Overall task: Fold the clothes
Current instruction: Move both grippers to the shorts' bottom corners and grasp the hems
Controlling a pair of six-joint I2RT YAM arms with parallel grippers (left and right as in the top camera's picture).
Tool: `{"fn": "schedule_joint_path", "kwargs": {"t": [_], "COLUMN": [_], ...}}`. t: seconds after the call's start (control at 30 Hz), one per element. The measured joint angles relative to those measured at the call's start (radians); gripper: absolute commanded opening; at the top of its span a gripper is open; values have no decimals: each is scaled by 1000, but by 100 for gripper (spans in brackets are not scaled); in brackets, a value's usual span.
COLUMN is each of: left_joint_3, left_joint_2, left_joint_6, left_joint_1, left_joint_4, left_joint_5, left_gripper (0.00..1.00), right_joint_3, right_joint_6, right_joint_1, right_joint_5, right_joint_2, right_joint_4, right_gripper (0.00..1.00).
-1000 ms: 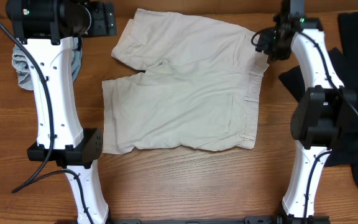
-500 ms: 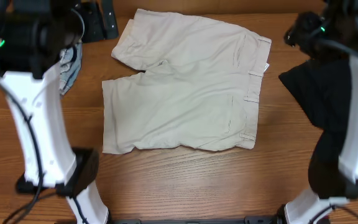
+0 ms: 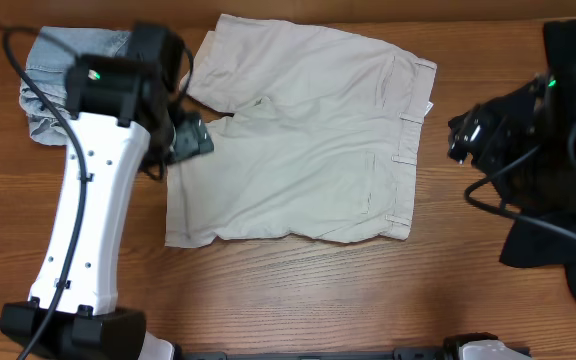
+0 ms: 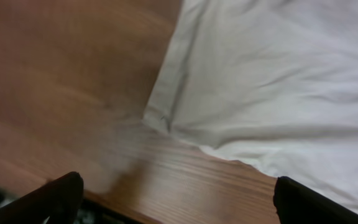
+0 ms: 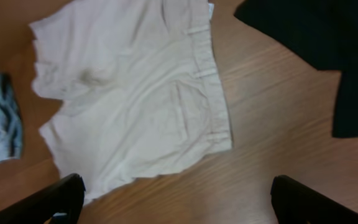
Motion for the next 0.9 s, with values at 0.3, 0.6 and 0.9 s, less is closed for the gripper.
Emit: {"fn": "schedule_joint_path", "kwargs": {"t": [0.3,0.6,0.9], "left_joint_3": [-578,-952,-1168], "left_joint_2": [-36,-201,-344], "left_joint_6": [-251,-365,-406], "left_joint_1": [3,55,105], "left_joint_4": [380,620,846], "left_joint_5": [9,37,29], "left_gripper": [92,89,80], "right_joint_3": [-180,-224,-224], "right_joint_6": [11,-28,-76], "right_joint_1": [0,0,0], "right_joint_5": [19,-11,-93], "right_joint_2": [26,80,144], "right_joint_4": [93,115,144], "right_gripper": [100,100,100]}}
